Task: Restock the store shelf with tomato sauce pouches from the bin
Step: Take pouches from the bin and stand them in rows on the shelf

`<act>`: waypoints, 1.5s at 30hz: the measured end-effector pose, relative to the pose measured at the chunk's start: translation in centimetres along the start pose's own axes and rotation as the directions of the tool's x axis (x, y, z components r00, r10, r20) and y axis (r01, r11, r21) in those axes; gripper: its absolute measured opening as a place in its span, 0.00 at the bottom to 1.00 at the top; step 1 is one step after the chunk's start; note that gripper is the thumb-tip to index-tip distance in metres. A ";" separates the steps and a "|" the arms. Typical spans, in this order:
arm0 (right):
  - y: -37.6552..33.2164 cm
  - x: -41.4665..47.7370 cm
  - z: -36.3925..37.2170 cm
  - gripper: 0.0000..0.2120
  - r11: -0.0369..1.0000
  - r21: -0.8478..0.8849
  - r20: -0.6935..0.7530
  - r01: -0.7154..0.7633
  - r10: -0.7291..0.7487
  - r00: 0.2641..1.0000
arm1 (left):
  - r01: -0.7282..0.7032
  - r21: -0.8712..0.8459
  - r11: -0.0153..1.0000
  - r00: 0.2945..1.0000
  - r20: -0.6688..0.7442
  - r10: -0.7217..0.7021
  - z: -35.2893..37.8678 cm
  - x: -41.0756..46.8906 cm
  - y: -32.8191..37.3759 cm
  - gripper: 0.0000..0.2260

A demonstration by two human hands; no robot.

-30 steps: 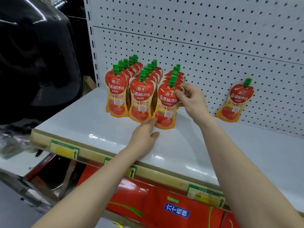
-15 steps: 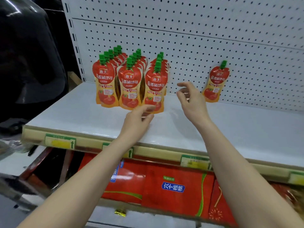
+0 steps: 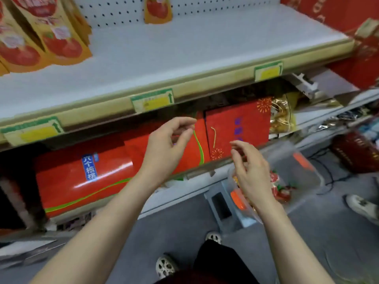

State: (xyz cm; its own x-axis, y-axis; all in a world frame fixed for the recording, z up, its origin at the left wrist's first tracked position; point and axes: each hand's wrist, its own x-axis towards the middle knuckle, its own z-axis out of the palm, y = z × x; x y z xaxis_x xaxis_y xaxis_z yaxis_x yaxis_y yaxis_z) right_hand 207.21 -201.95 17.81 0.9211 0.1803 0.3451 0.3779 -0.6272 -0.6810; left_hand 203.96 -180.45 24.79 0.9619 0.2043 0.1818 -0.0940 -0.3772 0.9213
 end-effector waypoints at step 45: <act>47.3 -0.7 2.7 0.23 0.077 0.379 0.353 -0.922 0.909 0.221 | -0.215 0.783 0.584 0.713 0.534 -0.454 47.6 5.0 -30.7 0.27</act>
State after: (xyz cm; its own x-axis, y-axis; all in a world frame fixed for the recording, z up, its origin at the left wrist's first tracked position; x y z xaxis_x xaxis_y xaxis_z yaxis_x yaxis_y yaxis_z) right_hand 224.69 -229.67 -16.41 0.5802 -0.2632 -0.7707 -0.7847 0.0727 -0.6156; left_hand 223.85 -210.86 -18.94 0.8658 -0.1658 -0.4721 -0.0606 -0.9713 0.2301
